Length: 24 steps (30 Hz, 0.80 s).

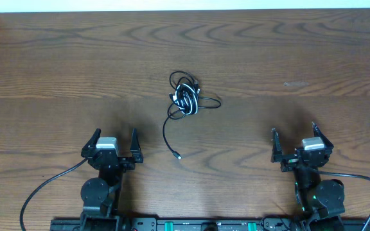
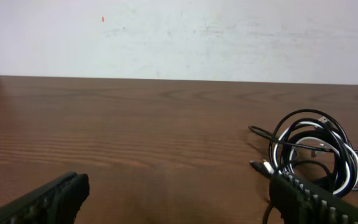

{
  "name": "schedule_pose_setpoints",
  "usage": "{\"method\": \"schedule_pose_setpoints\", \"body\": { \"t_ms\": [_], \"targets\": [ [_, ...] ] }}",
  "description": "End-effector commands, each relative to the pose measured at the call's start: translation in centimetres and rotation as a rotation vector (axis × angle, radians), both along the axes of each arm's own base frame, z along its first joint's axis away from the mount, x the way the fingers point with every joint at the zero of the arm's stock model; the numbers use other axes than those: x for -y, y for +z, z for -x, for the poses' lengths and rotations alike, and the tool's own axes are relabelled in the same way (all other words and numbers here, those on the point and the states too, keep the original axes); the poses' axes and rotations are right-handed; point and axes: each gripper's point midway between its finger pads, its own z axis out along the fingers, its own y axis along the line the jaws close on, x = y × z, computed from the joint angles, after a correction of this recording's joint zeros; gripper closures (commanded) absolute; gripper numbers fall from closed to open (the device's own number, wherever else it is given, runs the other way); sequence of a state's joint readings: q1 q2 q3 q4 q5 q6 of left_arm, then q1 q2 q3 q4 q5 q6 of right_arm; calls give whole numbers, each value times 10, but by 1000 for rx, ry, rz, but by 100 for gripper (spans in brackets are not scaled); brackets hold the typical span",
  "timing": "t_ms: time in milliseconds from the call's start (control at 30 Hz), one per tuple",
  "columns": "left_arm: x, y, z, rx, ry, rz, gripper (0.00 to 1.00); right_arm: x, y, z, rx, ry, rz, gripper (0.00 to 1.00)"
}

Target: Untangle cables

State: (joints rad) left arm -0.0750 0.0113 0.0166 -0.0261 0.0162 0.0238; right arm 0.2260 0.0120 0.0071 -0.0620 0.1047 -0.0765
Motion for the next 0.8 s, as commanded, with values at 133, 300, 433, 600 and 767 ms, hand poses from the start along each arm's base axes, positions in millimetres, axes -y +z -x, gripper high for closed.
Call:
{"method": "schedule_pose_setpoints", "body": {
  "t_ms": [133,300,433,600,767],
  "targets": [
    [-5,-17,1,-59,26,-14,2,0,0,0,2,-1,-13,1],
    [-5,-17,1,-59,27,-14,2,0,0,0,2,-1,-13,1],
    [-6,-17,1,-58,35,-16,2,0,0,0,2,-1,-13,1],
    [-5,-17,1,-59,27,-15,2,0,0,0,2,-1,-13,1],
    [-5,-17,1,-58,27,-14,2,0,0,0,2,-1,-13,1]
  ]
}}
